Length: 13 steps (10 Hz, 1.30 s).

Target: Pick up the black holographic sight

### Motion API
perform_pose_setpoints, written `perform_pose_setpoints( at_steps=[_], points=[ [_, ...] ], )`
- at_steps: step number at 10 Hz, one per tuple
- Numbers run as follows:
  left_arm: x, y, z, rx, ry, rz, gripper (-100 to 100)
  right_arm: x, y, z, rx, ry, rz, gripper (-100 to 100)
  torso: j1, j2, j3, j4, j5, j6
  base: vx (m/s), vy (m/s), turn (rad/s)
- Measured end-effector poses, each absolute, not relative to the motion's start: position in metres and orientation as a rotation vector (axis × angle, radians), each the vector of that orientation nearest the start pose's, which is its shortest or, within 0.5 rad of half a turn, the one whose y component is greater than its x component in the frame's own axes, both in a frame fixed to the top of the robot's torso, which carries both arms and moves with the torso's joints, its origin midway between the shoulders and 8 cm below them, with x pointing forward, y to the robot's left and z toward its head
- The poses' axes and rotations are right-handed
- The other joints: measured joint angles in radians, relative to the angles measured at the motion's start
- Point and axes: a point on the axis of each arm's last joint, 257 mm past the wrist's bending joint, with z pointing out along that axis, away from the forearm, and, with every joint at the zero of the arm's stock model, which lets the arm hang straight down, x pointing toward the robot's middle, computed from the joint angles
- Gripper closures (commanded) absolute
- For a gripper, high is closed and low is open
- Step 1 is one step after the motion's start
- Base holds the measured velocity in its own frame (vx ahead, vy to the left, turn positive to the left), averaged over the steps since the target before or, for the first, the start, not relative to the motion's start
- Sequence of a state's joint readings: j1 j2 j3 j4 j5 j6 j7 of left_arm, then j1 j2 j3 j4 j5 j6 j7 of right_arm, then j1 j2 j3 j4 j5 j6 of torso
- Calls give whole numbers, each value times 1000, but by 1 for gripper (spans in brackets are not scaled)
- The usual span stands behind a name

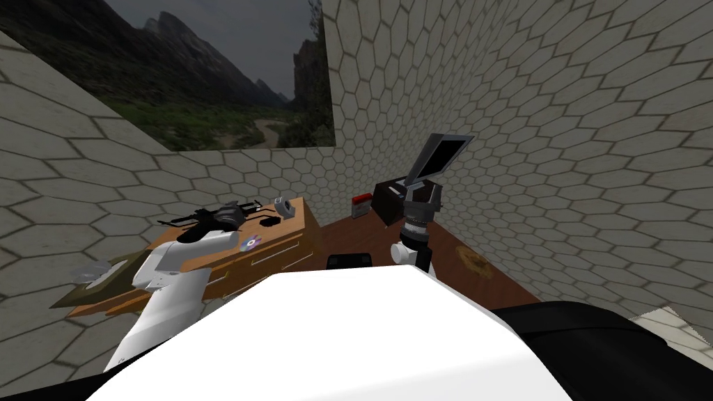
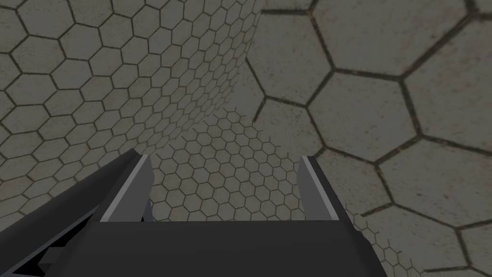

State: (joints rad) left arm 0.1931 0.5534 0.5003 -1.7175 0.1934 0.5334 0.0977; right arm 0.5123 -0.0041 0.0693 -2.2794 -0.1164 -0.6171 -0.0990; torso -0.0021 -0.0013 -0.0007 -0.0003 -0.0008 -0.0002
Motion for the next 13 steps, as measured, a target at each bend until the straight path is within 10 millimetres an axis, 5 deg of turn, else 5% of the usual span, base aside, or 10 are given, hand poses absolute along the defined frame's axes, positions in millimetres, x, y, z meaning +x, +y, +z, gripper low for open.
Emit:
perform_pose_setpoints(
  at_steps=[8,13],
  points=[
    [369,695,-235,-1785,1137,-279,-100,323,-272,40,688,436,1549,0,3,0,0,0,1,0,39,-15,-38],
    [347,704,-263,-1950,1173,-207,-100,323,-272,40,688,436,1549,0,4,0,0,0,1,-1,40,16,-32]
  ],
)
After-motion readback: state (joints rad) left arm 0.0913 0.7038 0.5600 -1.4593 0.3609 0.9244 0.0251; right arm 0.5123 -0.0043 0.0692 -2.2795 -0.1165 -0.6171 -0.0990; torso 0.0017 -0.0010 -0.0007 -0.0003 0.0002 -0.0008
